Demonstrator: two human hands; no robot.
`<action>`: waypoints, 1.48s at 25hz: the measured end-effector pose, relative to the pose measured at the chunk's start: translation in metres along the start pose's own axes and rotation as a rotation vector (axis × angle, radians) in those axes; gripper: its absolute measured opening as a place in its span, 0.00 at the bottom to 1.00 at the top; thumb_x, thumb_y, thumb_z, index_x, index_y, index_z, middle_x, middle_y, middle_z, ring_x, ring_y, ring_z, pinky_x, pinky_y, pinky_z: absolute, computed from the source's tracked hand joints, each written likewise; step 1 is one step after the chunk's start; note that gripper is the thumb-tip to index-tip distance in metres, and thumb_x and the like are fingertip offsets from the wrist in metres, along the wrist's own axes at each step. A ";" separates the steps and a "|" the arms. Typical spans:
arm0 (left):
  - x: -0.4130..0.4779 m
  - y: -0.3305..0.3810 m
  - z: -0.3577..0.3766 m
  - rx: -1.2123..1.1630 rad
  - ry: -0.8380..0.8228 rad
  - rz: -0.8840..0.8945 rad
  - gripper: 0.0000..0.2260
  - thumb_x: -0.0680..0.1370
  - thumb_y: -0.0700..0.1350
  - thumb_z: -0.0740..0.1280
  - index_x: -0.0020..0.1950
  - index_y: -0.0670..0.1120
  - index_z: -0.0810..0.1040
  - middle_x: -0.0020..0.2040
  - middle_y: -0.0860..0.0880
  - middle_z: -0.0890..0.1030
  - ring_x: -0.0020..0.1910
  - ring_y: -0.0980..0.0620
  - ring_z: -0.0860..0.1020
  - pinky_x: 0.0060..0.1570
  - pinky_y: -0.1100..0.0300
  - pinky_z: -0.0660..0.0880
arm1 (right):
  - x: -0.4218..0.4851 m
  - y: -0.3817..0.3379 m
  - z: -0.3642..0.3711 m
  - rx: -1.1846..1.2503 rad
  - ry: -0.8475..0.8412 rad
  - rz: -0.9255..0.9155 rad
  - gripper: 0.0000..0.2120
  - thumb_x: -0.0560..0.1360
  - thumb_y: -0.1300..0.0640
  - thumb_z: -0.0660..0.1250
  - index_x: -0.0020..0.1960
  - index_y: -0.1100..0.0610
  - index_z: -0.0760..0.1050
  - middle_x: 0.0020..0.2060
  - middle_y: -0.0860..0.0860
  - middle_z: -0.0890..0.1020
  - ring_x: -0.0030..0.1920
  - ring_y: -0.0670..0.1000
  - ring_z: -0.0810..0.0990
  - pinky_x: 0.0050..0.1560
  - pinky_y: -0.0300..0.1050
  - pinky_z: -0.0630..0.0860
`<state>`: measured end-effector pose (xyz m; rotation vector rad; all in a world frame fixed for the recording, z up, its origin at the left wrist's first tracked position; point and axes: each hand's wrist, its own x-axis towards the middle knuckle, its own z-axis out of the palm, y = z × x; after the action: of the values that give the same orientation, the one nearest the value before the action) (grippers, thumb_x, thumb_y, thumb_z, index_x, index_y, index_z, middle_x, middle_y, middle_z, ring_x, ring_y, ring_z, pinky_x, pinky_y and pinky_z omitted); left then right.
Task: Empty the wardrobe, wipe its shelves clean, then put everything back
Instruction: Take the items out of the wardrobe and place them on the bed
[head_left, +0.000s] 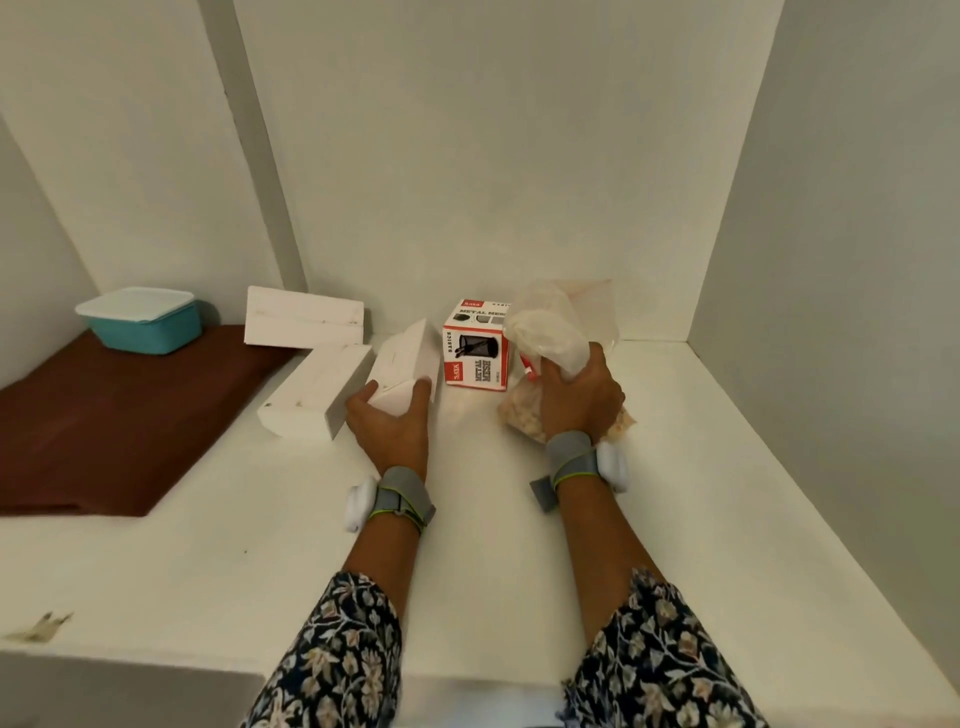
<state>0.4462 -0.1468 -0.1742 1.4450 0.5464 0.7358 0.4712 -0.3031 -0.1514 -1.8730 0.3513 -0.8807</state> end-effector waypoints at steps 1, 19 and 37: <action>-0.009 0.002 -0.008 -0.002 -0.004 -0.004 0.30 0.68 0.51 0.76 0.65 0.45 0.68 0.66 0.45 0.70 0.64 0.47 0.70 0.58 0.62 0.68 | -0.006 -0.004 -0.006 0.011 -0.011 0.012 0.17 0.70 0.48 0.71 0.52 0.58 0.76 0.44 0.59 0.84 0.45 0.63 0.80 0.52 0.53 0.75; -0.156 0.017 -0.196 -0.196 -0.391 -0.130 0.30 0.67 0.53 0.76 0.65 0.49 0.68 0.63 0.45 0.72 0.60 0.46 0.74 0.55 0.60 0.73 | -0.233 -0.068 -0.187 0.105 0.023 0.050 0.19 0.69 0.56 0.72 0.58 0.59 0.76 0.51 0.60 0.82 0.53 0.62 0.79 0.51 0.50 0.76; -0.386 -0.034 -0.311 -0.213 -0.734 -0.441 0.27 0.72 0.50 0.73 0.66 0.47 0.66 0.60 0.46 0.74 0.51 0.55 0.77 0.47 0.63 0.75 | -0.423 0.025 -0.409 -0.002 0.116 0.364 0.21 0.70 0.57 0.73 0.61 0.57 0.73 0.55 0.51 0.79 0.55 0.54 0.77 0.54 0.42 0.73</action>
<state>-0.0367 -0.2177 -0.2681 1.2219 0.1870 -0.1027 -0.1084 -0.3384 -0.2529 -1.6904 0.7386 -0.7395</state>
